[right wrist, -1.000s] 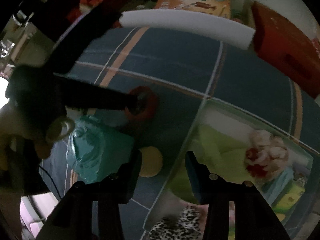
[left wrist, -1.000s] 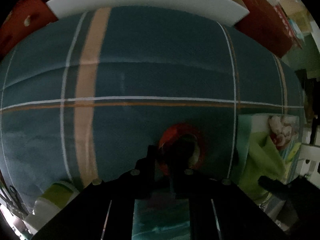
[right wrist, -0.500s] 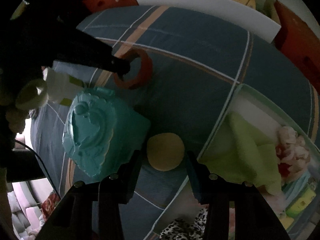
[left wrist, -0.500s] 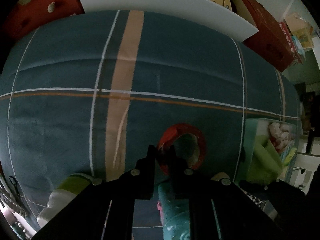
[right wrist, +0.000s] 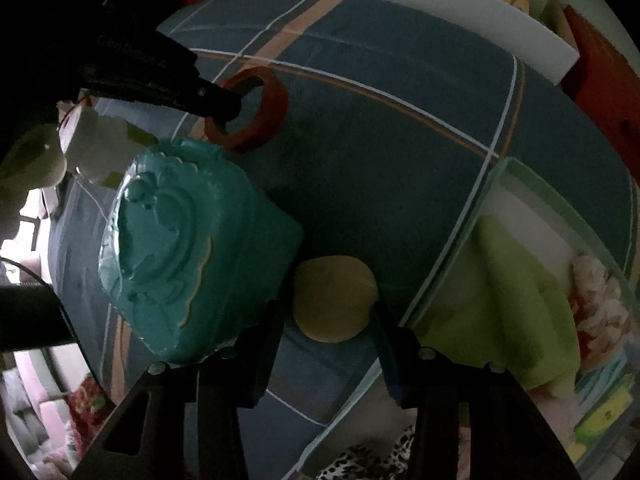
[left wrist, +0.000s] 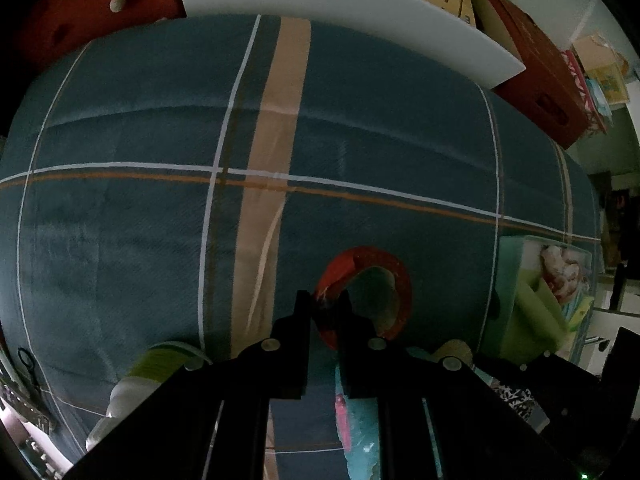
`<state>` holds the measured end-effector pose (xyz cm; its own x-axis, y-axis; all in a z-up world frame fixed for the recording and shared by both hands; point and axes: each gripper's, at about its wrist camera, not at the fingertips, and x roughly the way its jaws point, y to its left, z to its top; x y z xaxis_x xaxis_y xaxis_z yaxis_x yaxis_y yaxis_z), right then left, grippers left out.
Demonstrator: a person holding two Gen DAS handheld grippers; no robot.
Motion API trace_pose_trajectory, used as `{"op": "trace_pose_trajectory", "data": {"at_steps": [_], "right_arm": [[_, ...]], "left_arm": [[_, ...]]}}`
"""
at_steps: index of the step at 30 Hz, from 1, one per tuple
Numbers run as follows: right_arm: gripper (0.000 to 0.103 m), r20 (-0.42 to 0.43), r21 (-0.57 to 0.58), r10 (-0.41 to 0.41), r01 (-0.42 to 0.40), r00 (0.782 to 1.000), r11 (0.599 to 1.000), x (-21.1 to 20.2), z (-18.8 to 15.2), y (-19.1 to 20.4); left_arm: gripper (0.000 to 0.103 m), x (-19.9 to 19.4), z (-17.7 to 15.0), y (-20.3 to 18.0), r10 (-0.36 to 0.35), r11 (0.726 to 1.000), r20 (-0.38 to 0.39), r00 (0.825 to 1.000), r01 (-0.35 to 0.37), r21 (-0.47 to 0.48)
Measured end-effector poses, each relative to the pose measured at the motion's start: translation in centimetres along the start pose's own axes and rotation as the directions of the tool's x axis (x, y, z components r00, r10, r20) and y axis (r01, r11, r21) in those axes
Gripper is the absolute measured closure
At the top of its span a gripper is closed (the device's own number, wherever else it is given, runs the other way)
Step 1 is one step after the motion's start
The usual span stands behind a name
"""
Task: Organize soft objects
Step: 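Grasp the red rubber ring with the left tool while the right tool grasps the beige ball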
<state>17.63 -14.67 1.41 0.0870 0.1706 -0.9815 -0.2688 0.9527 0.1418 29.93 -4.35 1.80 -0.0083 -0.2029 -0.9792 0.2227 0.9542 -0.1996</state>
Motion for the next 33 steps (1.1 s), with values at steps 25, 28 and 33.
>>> {"op": "trace_pose_trajectory", "data": {"at_steps": [25,28,33], "right_arm": [[0.052,-0.028,-0.120,-0.043,0.040,0.999,0.992,2.0,-0.2,0.9],[0.053,-0.017,-0.104,-0.031,0.029,0.999,0.994,1.4,0.0,0.2],[0.053,0.020,-0.086,-0.013,0.014,1.000,0.996,-0.5,-0.8,0.0]], "left_arm": [[0.091,0.7,0.0,0.3,0.005,1.000,-0.010,1.000,-0.005,0.001],[0.091,0.7,-0.1,0.3,0.004,1.000,-0.011,1.000,-0.005,-0.007],[0.091,-0.2,-0.6,0.0,-0.003,1.000,-0.002,1.000,0.003,-0.019]]}}
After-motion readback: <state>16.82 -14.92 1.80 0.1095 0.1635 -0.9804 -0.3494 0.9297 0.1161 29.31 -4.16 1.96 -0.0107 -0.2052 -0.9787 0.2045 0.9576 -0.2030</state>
